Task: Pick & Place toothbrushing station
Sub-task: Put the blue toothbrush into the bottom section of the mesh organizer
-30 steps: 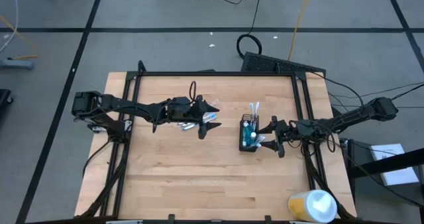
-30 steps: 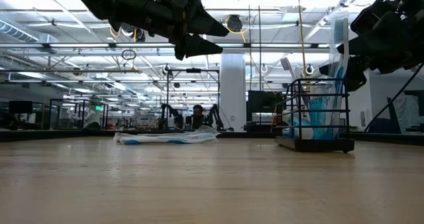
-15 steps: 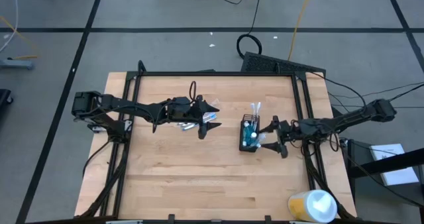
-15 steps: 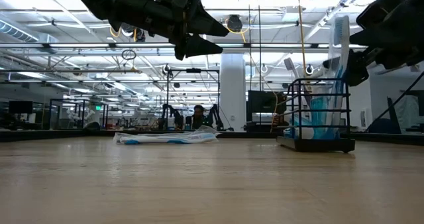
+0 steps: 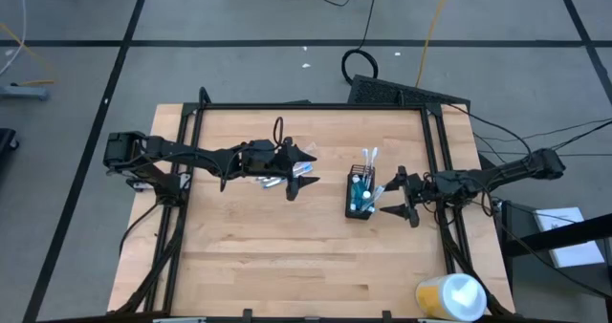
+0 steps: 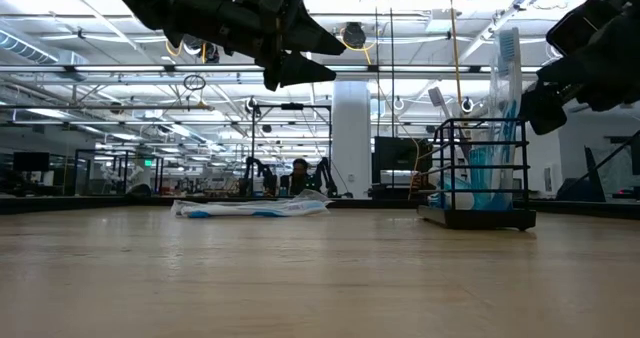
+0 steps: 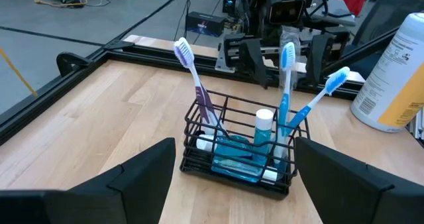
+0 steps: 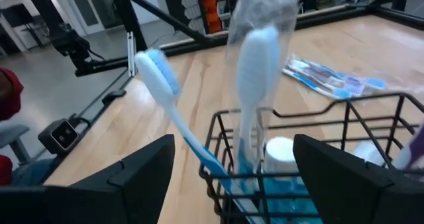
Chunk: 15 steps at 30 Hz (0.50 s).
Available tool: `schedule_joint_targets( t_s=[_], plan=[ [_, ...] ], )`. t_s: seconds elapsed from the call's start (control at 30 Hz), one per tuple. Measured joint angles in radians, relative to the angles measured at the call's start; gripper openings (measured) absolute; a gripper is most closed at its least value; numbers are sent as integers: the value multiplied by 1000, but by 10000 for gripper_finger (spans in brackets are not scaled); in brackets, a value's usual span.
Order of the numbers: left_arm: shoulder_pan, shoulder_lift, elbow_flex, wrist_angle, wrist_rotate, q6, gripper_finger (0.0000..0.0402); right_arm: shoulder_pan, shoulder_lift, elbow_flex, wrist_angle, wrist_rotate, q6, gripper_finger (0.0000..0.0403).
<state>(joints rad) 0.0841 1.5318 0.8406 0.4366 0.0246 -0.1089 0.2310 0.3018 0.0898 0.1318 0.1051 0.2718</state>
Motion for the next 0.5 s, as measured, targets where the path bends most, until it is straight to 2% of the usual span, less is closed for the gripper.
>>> schedule_joint_targets(
  t_s=[0.13, 0.27, 0.5],
  plan=[
    [0, 0, 1, -41, 0, -11, 310, 0, -43, 0, -38, 1, 2, 296],
    [13, -36, 1, -183, -14, -78, 310, 0, -101, 2, -43, -1, 10, 291],
    [33, -73, 1, -501, -191, -161, 310, 0, -207, 69, -61, 7, -48, 285]
  ],
)
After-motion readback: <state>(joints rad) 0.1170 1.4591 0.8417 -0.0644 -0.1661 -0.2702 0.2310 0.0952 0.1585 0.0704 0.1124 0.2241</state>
